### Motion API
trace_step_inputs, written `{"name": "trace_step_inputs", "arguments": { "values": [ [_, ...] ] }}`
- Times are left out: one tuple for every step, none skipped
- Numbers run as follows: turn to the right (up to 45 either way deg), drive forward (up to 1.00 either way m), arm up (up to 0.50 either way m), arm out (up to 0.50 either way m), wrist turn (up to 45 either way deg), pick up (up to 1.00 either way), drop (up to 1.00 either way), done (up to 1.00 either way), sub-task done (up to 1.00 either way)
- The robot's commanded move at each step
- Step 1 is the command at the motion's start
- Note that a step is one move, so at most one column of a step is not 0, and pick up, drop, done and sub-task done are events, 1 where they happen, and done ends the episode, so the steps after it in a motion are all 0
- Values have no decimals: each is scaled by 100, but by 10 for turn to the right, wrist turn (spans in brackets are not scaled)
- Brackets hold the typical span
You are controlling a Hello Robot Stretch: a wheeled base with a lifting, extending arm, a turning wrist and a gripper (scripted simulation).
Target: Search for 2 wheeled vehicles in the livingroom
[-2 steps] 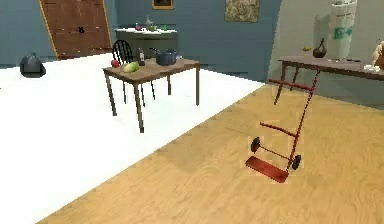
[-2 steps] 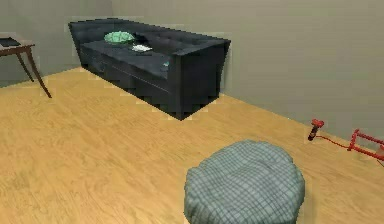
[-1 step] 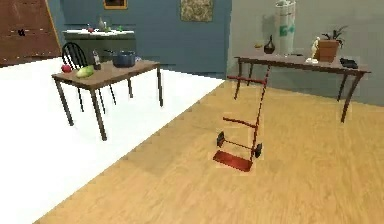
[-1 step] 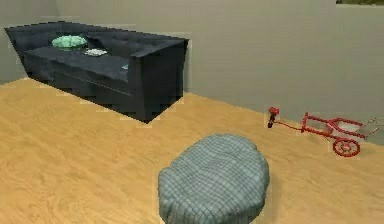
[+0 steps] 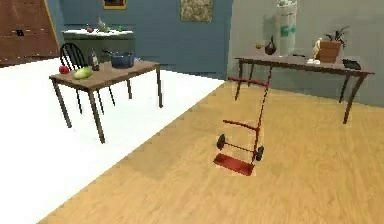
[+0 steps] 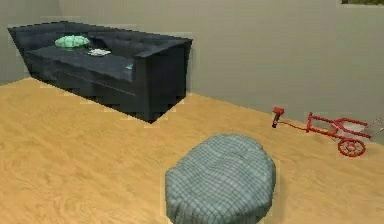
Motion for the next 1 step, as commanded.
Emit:
{"name": "trace_step_inputs", "arguments": {
  "values": [
    [270, 0, 0, 0, 0, 0, 0, 0, 0]
  ]
}}
